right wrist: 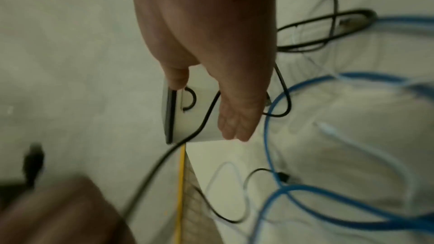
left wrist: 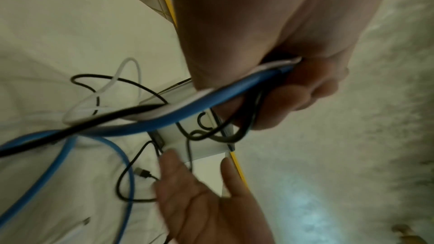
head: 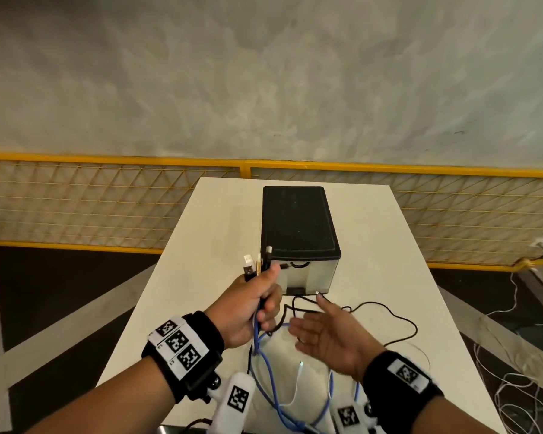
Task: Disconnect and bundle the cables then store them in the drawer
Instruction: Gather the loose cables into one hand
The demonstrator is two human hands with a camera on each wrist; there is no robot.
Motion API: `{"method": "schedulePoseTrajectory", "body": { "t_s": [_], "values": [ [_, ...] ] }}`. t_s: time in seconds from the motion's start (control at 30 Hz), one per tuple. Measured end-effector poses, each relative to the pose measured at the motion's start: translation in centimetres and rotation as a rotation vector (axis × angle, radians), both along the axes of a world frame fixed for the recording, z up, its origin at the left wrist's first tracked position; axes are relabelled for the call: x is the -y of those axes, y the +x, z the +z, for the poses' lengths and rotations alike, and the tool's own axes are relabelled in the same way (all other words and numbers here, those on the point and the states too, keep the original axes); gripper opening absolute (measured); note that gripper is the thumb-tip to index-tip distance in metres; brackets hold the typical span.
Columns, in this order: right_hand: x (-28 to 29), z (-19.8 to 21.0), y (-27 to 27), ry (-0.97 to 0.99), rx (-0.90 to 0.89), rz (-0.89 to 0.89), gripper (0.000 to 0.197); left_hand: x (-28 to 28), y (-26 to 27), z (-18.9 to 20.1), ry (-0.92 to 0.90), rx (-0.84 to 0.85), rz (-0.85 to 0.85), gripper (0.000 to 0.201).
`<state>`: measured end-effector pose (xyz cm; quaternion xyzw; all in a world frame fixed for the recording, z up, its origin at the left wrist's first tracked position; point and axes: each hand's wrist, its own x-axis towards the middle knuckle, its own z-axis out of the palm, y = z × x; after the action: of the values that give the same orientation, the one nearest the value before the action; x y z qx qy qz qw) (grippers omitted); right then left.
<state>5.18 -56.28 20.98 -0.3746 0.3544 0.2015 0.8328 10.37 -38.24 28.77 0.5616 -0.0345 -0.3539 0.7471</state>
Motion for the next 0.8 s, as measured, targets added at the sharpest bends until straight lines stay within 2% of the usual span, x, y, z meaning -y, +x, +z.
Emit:
{"method": "schedulePoseTrajectory", "body": {
  "t_s": [0.07,0.17,0.27,0.37,0.43,0.5,0.57,0.67,0.73,0.8],
  "values": [
    [0.6,0.2,1.6,0.06,0.049,-0.185,0.036,-0.7,-0.8,-0.9,0.068,-0.024,-0.062,0.048],
    [2.3,0.8,3.3,0.093,0.07,-0.398,0.031,-3.0,-1.7,-3.1,0.27,-0.042,-0.132,0.048],
    [3.3,1.8,3.7,0.115,0.064,-0.476,0.031,-6.6,-1.3,-5.4,0.387,-0.093,-0.004,0.042],
    [4.8,2.2,3.8,0.091,0.086,-0.584,0.031,-10.5,0.0,-7.0,0.474,-0.103,0.203,0.035],
    [4.7,2.3,3.6,0.061,0.076,-0.562,0.031,-12.1,1.0,-7.0,0.468,-0.105,0.377,0.031],
    [3.7,1.8,3.2,0.006,0.106,-0.482,0.028,-11.6,1.6,-6.1,0.505,0.004,0.45,0.031],
    [1.8,2.0,2.8,-0.051,0.143,-0.36,0.028,-9.0,1.6,-4.5,0.521,0.18,0.412,0.03],
    [-1.1,2.6,2.3,-0.021,0.203,-0.222,0.034,-3.7,0.7,-2.8,0.541,0.418,0.271,0.022],
    [-2.7,3.2,2.1,0.016,0.246,-0.117,0.046,-0.4,-0.3,-2.6,0.45,0.468,0.17,0.007],
    [-3.9,3.7,1.9,0.077,0.282,-0.046,0.057,1.6,-1.2,-3.0,0.366,0.44,0.109,0.011]
  ]
}}
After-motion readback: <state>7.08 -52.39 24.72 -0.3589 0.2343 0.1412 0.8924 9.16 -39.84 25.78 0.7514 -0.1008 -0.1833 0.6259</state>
